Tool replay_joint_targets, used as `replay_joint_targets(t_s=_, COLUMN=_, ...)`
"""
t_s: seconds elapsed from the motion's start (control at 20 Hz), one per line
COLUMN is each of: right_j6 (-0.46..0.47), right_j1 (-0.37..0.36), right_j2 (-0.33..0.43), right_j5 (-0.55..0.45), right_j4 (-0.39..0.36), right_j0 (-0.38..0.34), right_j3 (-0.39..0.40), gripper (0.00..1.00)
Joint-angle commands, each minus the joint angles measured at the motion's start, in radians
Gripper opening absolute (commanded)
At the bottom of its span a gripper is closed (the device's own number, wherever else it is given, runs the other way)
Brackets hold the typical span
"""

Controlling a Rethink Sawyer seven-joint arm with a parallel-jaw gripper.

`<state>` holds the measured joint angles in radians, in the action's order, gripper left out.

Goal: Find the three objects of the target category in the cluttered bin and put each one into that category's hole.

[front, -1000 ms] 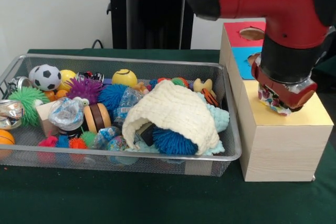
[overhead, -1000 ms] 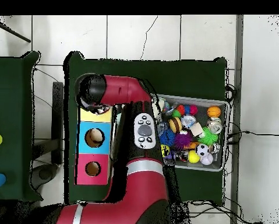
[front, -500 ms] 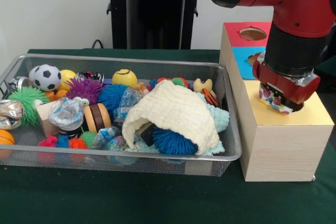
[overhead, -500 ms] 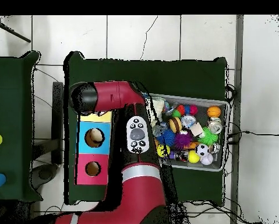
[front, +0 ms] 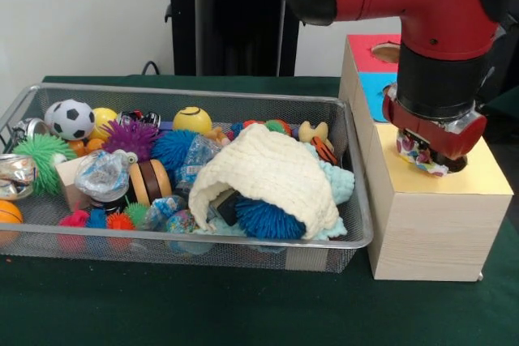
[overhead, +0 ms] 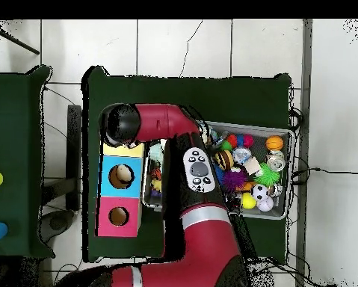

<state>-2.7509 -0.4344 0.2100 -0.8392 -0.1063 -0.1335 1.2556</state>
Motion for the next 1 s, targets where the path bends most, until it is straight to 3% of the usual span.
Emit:
replay_joint_targets(t_s=0.05, right_j6=0.295, right_j1=-0.121, right_j2=0.050, right_j5=-0.132, right_j4=-0.047, right_j0=-0.114, right_j3=-0.076, gripper=0.00)
replay_joint_targets(t_s=0.2, right_j6=0.294, right_j1=-0.121, right_j2=0.048, right_j5=-0.245, right_j4=-0.080, right_j0=-0.106, right_j3=-0.123, gripper=0.00)
replay_joint_targets(t_s=0.4, right_j6=0.294, right_j1=-0.116, right_j2=0.032, right_j5=-0.300, right_j4=-0.129, right_j0=-0.093, right_j3=-0.165, gripper=0.00)
replay_joint_targets(t_s=0.45, right_j6=0.288, right_j1=-0.114, right_j2=0.033, right_j5=-0.304, right_j4=-0.152, right_j0=-0.092, right_j3=-0.177, gripper=1.00)
replay_joint_targets(t_s=0.85, right_j6=0.252, right_j1=-0.108, right_j2=0.003, right_j5=-0.296, right_j4=-0.232, right_j0=-0.064, right_j3=-0.220, gripper=1.00)
replay_joint_targets(t_s=1.0, right_j6=0.179, right_j1=-0.106, right_j2=-0.011, right_j5=-0.257, right_j4=-0.234, right_j0=-0.056, right_j3=-0.219, gripper=1.00)
